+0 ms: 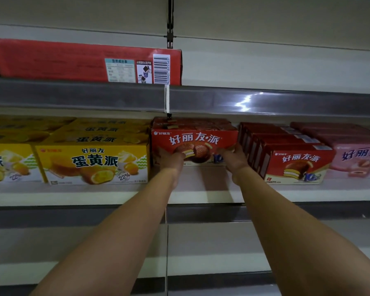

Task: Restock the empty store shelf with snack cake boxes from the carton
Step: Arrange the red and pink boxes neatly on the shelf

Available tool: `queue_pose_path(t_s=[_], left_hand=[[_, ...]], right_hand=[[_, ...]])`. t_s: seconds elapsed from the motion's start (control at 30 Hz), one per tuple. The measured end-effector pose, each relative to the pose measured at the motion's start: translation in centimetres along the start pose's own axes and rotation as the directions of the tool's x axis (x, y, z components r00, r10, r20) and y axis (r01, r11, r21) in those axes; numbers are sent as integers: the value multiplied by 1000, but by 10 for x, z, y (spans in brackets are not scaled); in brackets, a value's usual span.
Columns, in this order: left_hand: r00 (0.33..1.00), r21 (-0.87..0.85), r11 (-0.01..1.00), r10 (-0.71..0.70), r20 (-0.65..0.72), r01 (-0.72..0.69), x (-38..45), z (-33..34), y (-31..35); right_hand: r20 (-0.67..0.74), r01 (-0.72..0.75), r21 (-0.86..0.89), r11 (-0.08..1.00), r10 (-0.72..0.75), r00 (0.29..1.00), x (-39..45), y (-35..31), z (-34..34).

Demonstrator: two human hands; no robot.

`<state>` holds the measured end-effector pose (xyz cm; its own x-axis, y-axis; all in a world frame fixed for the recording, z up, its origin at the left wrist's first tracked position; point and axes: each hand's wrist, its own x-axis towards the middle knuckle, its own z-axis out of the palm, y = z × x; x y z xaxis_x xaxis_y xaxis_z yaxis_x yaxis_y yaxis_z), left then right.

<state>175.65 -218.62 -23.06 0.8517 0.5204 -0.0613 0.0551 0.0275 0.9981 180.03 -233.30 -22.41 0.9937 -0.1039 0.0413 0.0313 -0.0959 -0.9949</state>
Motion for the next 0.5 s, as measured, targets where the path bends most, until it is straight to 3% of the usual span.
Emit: queue_pose_path(t_s=[0.2, 0.33, 0.5], left_hand=[[998, -31, 999, -40, 54, 42, -16, -13, 4], [998, 50, 996, 68, -5, -68, -45, -20, 17], [968, 297, 928, 248, -38, -226, -106, -37, 39]], right_hand=[[4, 23, -95, 995, -22, 1000, -26, -9, -3], [-91, 44, -243, 969, -68, 994, -53, -18, -6], [-245, 90, -259, 962, -155, 957, -111, -52, -25]])
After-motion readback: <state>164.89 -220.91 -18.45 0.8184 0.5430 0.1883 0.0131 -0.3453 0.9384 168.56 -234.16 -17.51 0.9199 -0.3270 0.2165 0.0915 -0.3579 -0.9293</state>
